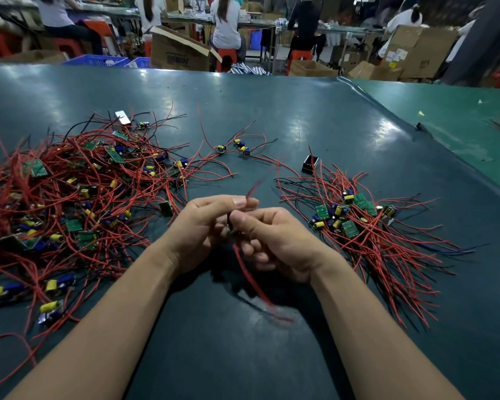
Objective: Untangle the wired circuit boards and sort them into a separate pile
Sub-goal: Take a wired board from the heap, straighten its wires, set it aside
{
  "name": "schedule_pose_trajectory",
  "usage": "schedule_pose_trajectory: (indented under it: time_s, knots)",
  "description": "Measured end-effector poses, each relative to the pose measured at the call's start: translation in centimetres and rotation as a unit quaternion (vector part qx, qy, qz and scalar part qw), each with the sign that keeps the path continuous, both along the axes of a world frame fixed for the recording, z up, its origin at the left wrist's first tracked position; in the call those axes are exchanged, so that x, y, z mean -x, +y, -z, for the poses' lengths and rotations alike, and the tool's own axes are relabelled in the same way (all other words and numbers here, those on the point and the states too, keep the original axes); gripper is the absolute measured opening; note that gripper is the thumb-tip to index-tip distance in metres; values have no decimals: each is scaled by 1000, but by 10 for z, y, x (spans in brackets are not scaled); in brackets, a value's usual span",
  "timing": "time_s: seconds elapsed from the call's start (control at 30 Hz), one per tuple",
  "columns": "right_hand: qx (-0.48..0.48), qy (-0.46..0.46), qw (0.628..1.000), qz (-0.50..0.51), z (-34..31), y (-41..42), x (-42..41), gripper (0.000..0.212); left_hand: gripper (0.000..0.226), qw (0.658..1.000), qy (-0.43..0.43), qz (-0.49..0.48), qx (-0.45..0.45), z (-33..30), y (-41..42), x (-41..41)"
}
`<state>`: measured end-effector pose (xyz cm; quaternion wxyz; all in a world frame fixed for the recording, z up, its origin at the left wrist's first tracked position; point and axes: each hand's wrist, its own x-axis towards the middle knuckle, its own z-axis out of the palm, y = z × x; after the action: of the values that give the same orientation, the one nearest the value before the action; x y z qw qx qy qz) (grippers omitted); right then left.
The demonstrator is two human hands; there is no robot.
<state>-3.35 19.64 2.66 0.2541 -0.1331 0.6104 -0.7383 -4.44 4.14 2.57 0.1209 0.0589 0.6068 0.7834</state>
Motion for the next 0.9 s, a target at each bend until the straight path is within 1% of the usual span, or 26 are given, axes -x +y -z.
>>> schedule_pose_trajectory:
  time_s: [0.07,0.1,0.17,0.2,0.27,0.37,0.4,0.47,0.5,0.53,0.57,0.6,0.67,0.7,0.73,0.8,0.87,0.9]
  knots:
    - [-7,12,1000,3,0,-4,-1,29,31,999,-9,-27,-14,-1,2,1]
    - [13,21,999,28,0,-5,0,27,35,997,-10,-63,-37,-1,2,3]
    - [78,40,989,117,-5,-3,4,28,29,981,10,-166,-99,-1,-3,9]
    - [106,48,978,174,-9,0,7,28,25,968,31,-218,-118,-1,-7,12]
    - [149,59,944,289,-14,5,11,28,27,945,77,-288,-131,0,-15,14]
    - [233,36,877,419,-17,11,13,14,29,935,116,-313,-121,0,-16,12]
    - [267,16,850,453,-18,11,11,11,27,935,125,-314,-105,1,-14,11]
    - [329,-29,797,506,-17,10,9,20,25,935,147,-317,-62,2,-10,9]
    - [346,-49,775,526,-16,11,8,22,24,933,158,-322,-40,2,-9,9]
    - [347,-64,765,539,-15,11,8,20,25,930,168,-328,-16,3,-8,10]
    - [339,-75,761,548,-14,13,7,14,26,926,175,-336,10,4,-8,11]
    - [331,-82,762,551,-13,13,7,14,27,921,183,-343,36,4,-7,11]
    - [320,-90,763,554,-14,14,6,28,26,911,198,-351,82,5,-4,11]
    - [315,-90,765,554,-14,15,5,31,25,908,207,-351,102,5,-3,10]
    - [307,-87,774,547,-15,15,5,29,24,904,217,-348,121,5,-2,9]
    - [268,-74,804,526,-15,13,4,20,23,893,244,-340,167,6,-2,7]
    - [226,-48,826,515,-15,7,5,17,22,871,272,-339,229,6,-2,4]
    - [208,-34,830,516,-13,5,6,18,22,853,285,-343,271,6,-1,2]
